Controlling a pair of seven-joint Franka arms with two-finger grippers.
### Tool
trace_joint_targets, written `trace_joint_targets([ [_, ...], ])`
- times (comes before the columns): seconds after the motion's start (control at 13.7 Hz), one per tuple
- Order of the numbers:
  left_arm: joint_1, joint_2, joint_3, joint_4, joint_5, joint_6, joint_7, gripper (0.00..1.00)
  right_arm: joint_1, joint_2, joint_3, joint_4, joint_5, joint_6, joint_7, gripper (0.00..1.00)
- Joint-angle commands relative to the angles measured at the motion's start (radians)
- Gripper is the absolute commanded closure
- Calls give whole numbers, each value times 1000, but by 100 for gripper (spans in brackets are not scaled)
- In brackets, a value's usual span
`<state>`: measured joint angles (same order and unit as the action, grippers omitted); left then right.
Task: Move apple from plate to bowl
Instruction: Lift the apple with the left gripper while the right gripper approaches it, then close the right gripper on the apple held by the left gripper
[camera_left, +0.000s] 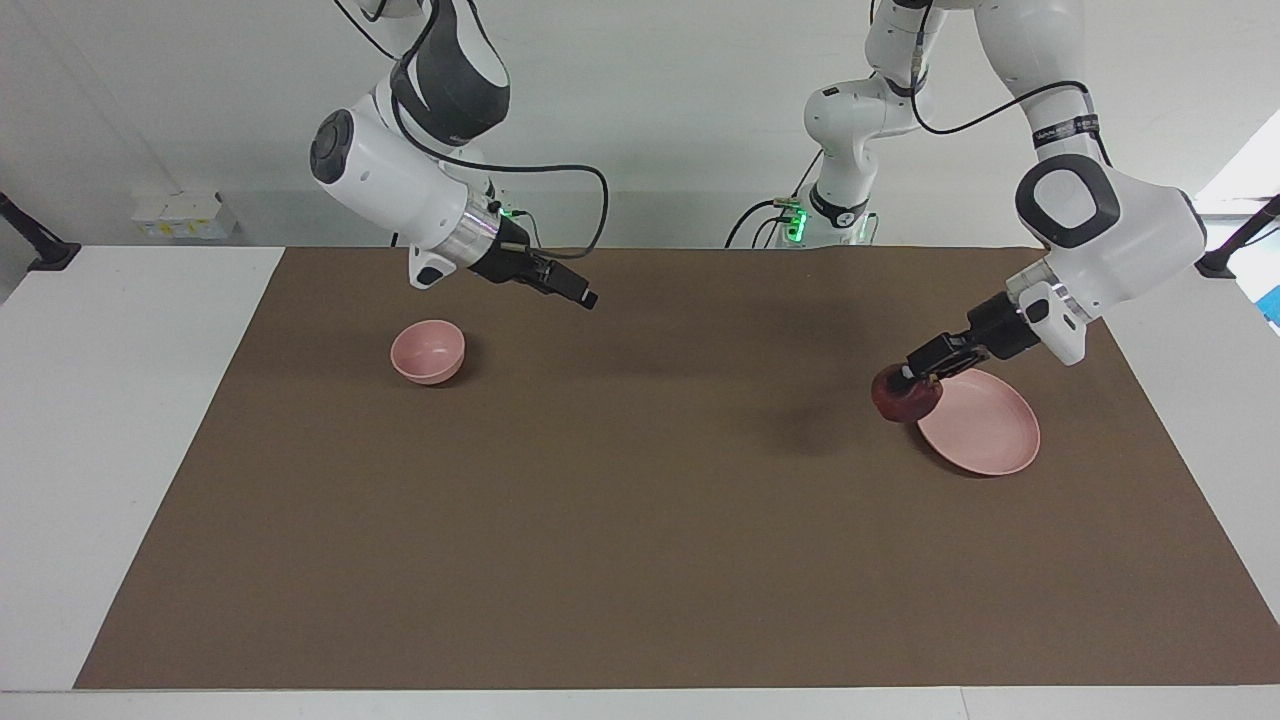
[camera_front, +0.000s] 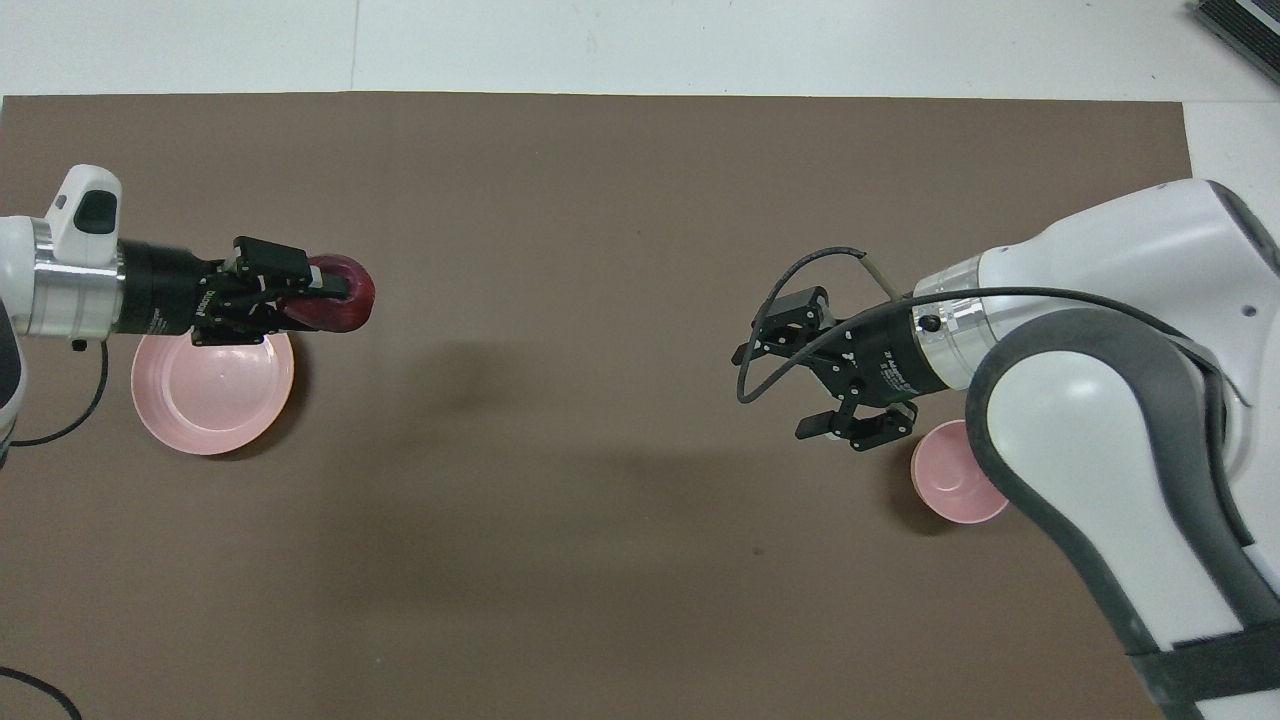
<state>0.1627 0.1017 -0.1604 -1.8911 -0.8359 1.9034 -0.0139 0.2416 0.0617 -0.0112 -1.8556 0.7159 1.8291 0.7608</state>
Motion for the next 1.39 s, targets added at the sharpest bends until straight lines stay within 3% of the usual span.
trace_joint_targets([
  [0.0,3,-45,4,-22,-118,-87,-12,100,10,24,0,3,98,67,130,0],
  [0.15,1,-48,-5,-31,-179,-115,-17,100,63,47,0,6,151,169,257,0],
  [0.44,0,-82,-99,-59,-324,-87,-75,100,134,108,0,65,226,264,454,0],
  [0.58,-31,-80,-139,-62,-336,-22,-122,100,180,148,0,114,240,291,527,0],
  [0.95,-210,-91,-139,-86,-359,183,-212,100,243,150,0,118,240,386,603,0],
  [1.31,-238,-108,-136,-103,-361,186,-224,100,236,152,0,119,255,389,641,0],
])
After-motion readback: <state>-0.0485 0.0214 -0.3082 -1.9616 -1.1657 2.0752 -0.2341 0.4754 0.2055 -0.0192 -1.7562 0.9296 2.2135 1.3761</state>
